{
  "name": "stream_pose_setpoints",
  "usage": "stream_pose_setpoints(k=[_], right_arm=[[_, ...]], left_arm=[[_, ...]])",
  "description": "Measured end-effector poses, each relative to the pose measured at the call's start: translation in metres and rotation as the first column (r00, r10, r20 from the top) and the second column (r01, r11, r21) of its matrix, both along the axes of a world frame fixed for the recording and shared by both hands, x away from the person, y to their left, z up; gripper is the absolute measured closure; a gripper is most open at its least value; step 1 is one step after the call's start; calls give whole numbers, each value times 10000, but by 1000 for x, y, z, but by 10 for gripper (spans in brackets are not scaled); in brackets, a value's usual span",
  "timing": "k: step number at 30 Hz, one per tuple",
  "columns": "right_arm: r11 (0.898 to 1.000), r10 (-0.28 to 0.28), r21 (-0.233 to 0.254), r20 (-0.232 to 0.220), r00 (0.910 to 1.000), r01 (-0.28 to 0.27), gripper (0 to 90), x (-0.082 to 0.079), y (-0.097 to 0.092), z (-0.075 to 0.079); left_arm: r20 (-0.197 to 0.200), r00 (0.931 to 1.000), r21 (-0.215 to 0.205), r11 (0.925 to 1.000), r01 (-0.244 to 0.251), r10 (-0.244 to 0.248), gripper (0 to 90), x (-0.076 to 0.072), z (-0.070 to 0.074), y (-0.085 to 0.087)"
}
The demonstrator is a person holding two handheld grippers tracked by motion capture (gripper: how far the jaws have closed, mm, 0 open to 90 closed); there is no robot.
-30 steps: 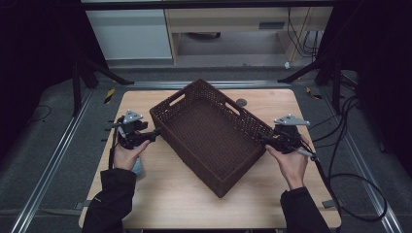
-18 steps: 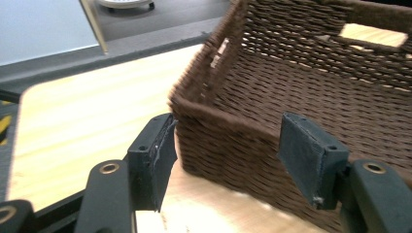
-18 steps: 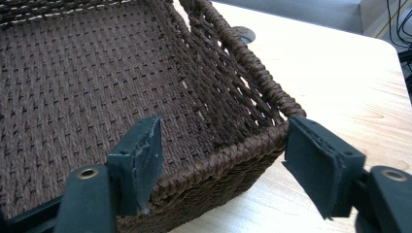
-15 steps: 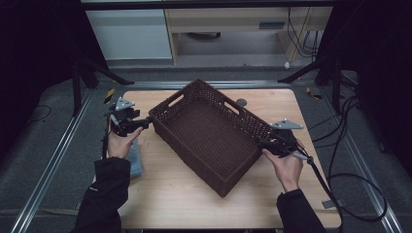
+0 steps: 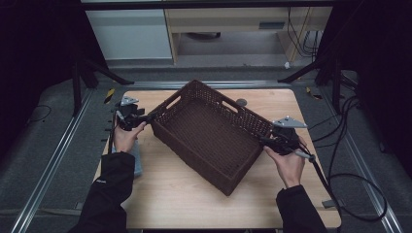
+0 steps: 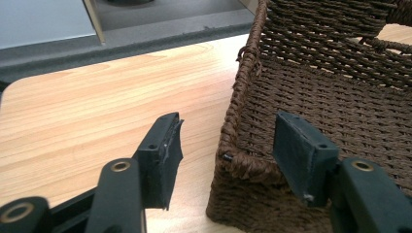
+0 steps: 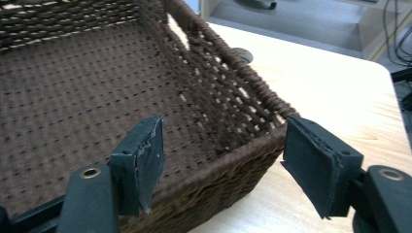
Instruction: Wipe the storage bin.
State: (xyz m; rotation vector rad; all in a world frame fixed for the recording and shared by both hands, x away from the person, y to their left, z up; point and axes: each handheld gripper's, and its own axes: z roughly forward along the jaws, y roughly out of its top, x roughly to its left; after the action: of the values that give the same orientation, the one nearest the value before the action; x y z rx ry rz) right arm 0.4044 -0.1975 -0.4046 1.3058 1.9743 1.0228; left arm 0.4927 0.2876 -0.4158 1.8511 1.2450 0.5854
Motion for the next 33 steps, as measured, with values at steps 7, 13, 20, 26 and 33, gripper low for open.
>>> stream_pose_setpoints(k=[7,13,20,26,33], right_arm=[[9992,384,147,-477,9981,-377,360,-10,7,-2],[9985,514,222,-646,9966,-500,509,-5,8,-5],[9995,295,109,-468,9985,-290,543,8,6,-9],[9998,166,58,-258,9995,-164,505,12,5,-9],[9984,557,56,64,9984,-557,493,-3,3,0]], left_arm=[[-321,9995,278,9996,21,-12,541,-8,4,-5],[-151,9999,420,9991,38,-32,539,-23,4,-4],[-303,9995,245,9997,-29,36,542,-18,3,0],[-558,9982,115,9996,243,-236,691,-22,-4,-2],[-493,9985,617,9977,274,-243,748,-38,-2,-9]])
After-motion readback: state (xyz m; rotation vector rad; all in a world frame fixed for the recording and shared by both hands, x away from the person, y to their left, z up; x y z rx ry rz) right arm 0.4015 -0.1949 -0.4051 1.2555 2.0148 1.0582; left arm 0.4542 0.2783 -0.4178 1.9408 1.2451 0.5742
